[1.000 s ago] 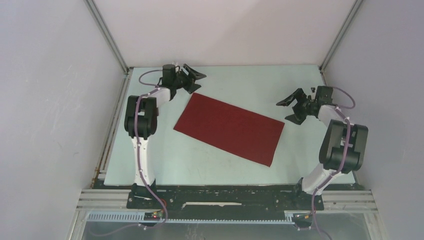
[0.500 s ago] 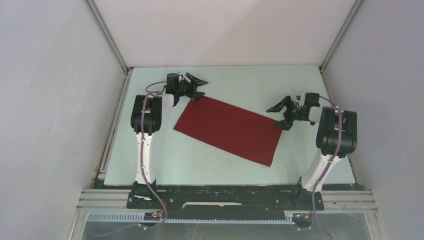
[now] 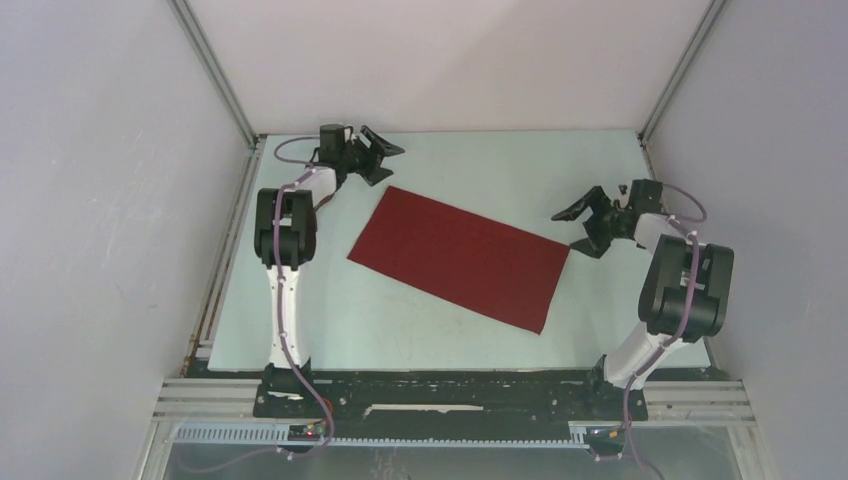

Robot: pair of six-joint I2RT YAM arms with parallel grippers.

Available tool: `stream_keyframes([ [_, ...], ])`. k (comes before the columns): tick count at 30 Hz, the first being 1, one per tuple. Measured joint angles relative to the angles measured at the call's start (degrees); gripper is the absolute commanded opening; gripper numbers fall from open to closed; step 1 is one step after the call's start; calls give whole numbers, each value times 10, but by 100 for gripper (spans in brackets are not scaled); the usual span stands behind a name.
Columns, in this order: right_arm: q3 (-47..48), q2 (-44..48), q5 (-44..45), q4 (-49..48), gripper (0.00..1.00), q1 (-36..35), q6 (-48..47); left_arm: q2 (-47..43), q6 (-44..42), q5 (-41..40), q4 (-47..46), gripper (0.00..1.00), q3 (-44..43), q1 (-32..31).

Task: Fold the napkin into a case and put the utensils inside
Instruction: Smooth out the rectangle-folded napkin at the center of the board.

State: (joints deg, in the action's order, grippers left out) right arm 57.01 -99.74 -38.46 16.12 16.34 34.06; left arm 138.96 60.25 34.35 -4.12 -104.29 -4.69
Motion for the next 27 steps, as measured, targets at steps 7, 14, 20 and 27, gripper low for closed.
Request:
stream_keyframes([
  [7, 46, 29, -9, -80, 100, -149, 41, -99, -9, 7, -12, 84, 85, -66],
  [14, 56, -124, -67, -291, 100, -238, 179, -97, 94, 45, -169, 84, 175, -183],
  [20, 58, -196, -83, -358, 100, -233, 240, -50, 130, 32, -202, 85, 190, -169],
  [27, 59, -198, -84, -353, 100, -205, 236, -29, 151, 14, -217, 85, 187, -119],
])
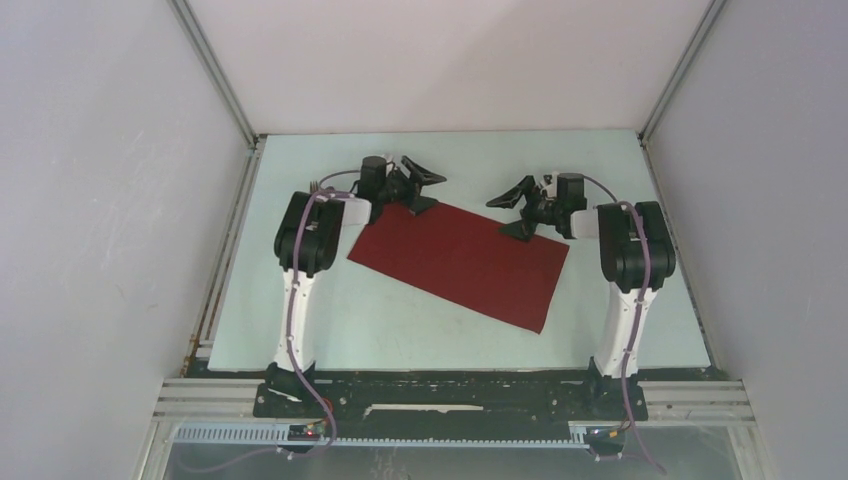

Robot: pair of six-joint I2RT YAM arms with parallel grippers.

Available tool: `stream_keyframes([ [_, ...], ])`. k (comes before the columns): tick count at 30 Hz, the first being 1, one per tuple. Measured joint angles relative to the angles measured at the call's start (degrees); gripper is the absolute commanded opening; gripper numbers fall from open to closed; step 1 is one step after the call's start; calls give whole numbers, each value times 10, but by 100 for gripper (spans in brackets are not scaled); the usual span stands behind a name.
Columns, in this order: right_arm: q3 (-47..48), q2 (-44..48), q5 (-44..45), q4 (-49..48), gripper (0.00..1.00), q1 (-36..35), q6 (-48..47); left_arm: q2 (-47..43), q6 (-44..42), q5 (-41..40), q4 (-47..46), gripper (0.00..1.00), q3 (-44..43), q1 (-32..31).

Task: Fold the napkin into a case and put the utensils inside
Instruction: Smooth out the rectangle-folded napkin at the center of the board.

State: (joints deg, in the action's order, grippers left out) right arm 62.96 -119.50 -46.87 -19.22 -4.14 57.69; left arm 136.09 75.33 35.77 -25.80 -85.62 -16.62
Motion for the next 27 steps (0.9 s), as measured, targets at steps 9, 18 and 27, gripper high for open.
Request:
stream_keyframes([
  [9, -33, 25, -39, 36, 100, 101, -35, 6, 2, -6, 2, 91, -16, 37],
  [18, -22, 272, 210, 433, 100, 181, -210, -54, -106, -39, 237, 96, -93, 22],
  [27, -23, 366, 389, 675, 95, 59, -204, -353, -174, -30, 344, 96, 0, -2],
])
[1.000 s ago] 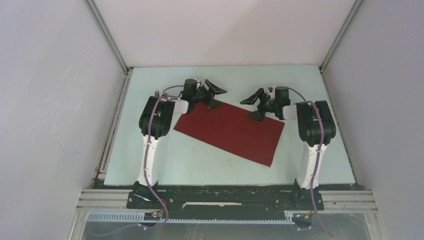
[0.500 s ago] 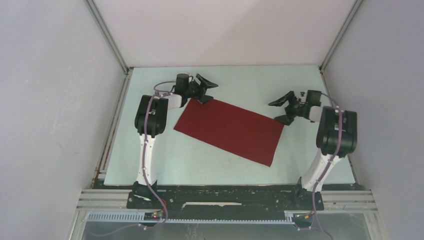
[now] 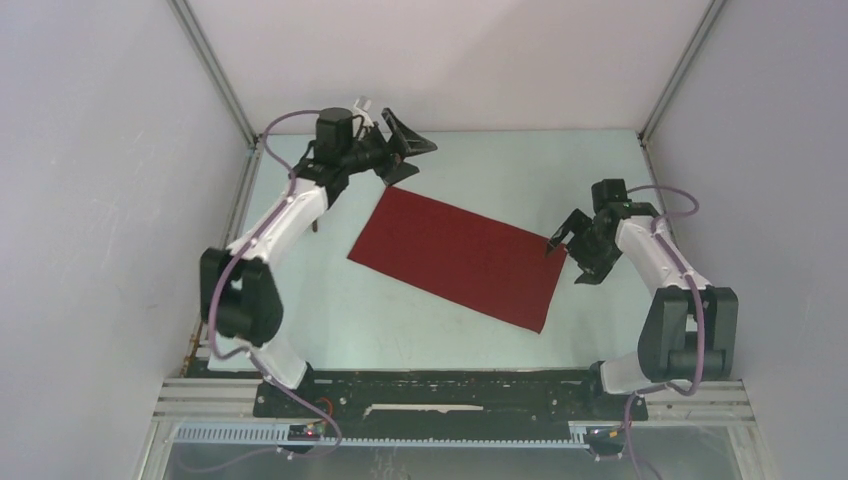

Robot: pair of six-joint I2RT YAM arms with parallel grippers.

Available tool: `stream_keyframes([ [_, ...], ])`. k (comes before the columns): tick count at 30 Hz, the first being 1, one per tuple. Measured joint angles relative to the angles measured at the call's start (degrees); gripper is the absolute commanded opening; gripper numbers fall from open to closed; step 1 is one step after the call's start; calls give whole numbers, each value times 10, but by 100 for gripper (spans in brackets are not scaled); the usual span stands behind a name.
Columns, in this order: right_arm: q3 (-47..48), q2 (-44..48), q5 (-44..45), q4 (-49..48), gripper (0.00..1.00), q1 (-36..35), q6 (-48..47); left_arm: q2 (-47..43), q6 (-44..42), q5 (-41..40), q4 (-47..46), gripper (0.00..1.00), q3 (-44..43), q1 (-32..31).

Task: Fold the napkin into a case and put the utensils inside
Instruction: Smooth out the rectangle-folded napkin at the center of the board, then pick up the rectangle-folded napkin from the center of the board.

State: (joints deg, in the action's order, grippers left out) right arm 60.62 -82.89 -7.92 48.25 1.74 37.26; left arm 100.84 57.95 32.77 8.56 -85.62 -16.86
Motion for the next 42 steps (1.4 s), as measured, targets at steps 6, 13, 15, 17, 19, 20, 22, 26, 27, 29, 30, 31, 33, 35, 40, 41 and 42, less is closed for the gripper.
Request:
stream_keyframes([
  [6, -11, -60, 17, 23, 74, -57, 4, -156, -36, 31, 3, 96, 105, -11],
  [13, -16, -147, 27, 21, 70, -82, 1, -230, -84, 41, 51, 96, 171, -13],
  [15, -16, -155, 32, 20, 69, -85, 1, -239, -92, 44, 61, 96, 176, -13],
  [17, -17, -162, 35, 17, 67, -87, 0, -243, -99, 50, 64, 96, 177, -13],
  [19, -17, -168, 40, 13, 64, -89, 0, -246, -103, 54, 66, 96, 177, -13],
  [20, -16, -172, 42, 12, 63, -90, -1, -247, -104, 55, 67, 96, 177, -12],
  [22, -16, -174, 43, 13, 62, -90, -3, -250, -105, 61, 70, 96, 177, -11],
  [26, -17, -174, 43, 12, 54, -90, -7, -259, -106, 70, 73, 96, 177, 0],
  [27, -18, -174, 43, 11, 50, -90, -8, -262, -106, 71, 73, 96, 177, 4],
  [29, -20, -173, 42, 10, 45, -90, -11, -269, -106, 76, 75, 96, 177, 13],
  [30, -21, -172, 42, 9, 43, -90, -12, -272, -106, 78, 75, 96, 177, 17],
  [31, -22, -171, 40, 8, 41, -90, -12, -275, -106, 80, 75, 96, 177, 20],
  [33, -23, -170, 38, 5, 32, -90, -14, -280, -107, 82, 75, 96, 177, 26],
  [35, -24, -170, 35, 1, 24, -90, -16, -283, -107, 86, 75, 96, 177, 30],
  [40, -25, -169, 21, -11, 4, -90, -28, -285, -107, 94, 75, 96, 177, 33],
  [41, -25, -169, 20, -12, 0, -90, -31, -285, -106, 95, 76, 96, 177, 33],
  [42, -26, -168, 19, -13, 0, -90, -35, -285, -106, 95, 76, 96, 177, 33],
])
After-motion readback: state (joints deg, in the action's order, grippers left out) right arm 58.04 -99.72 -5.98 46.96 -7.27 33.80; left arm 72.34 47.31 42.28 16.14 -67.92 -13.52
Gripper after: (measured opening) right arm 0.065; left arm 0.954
